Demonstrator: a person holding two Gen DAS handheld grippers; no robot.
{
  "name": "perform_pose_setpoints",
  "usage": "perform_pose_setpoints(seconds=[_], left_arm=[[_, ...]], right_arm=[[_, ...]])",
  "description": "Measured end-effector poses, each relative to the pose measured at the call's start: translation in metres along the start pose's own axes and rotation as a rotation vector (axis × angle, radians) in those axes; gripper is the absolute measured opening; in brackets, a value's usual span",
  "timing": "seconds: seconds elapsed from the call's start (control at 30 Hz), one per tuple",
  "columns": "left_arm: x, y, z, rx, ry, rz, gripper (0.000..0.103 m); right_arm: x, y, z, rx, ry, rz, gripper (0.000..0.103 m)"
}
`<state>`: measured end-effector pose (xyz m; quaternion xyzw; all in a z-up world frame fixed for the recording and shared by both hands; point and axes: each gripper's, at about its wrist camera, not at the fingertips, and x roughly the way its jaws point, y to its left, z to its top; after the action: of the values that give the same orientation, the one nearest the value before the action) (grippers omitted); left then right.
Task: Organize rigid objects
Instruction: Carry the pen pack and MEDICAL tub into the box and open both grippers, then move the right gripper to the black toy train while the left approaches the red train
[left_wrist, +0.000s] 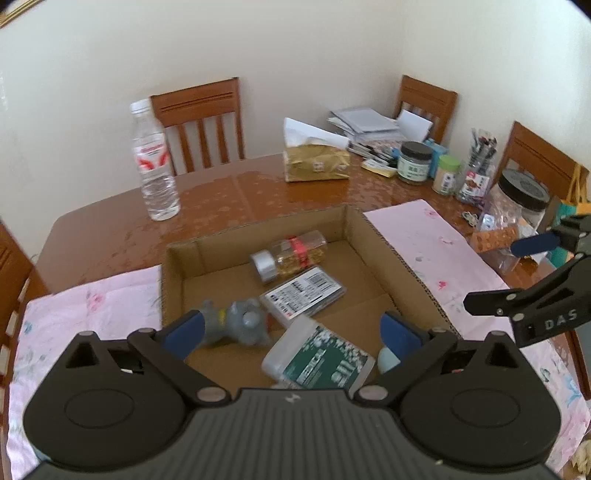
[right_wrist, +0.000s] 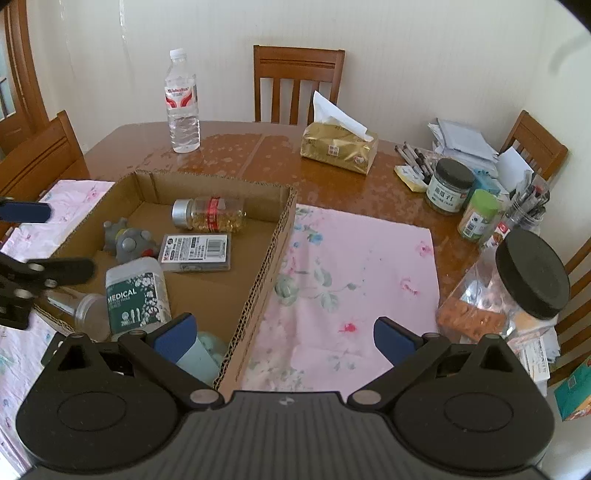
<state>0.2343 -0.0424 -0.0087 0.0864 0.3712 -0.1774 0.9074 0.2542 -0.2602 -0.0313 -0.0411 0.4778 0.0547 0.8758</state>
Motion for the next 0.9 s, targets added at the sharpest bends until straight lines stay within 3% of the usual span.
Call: perform_pose_setpoints(seconds=[0.4, 0.63, 0.9], left_arm=[[-0.035, 0.005, -0.046, -0.063, 0.031, 0.098, 0.102], [-0.042, 0.002, -0.07, -0.115, 0.058, 0.098, 0.102], [-0.046, -0.001, -0.079, -0.117, 0.076, 0.088, 0.102]], right_arm=[[0.016, 0.005, -0.046, 0.066, 0.09, 0.007, 0.103], [0.026, 0.001, -0.064, 0.107, 0.083, -0.036, 0.103], [0.021, 0.004, -0.071, 0.098, 0.083, -0.007, 0.103]])
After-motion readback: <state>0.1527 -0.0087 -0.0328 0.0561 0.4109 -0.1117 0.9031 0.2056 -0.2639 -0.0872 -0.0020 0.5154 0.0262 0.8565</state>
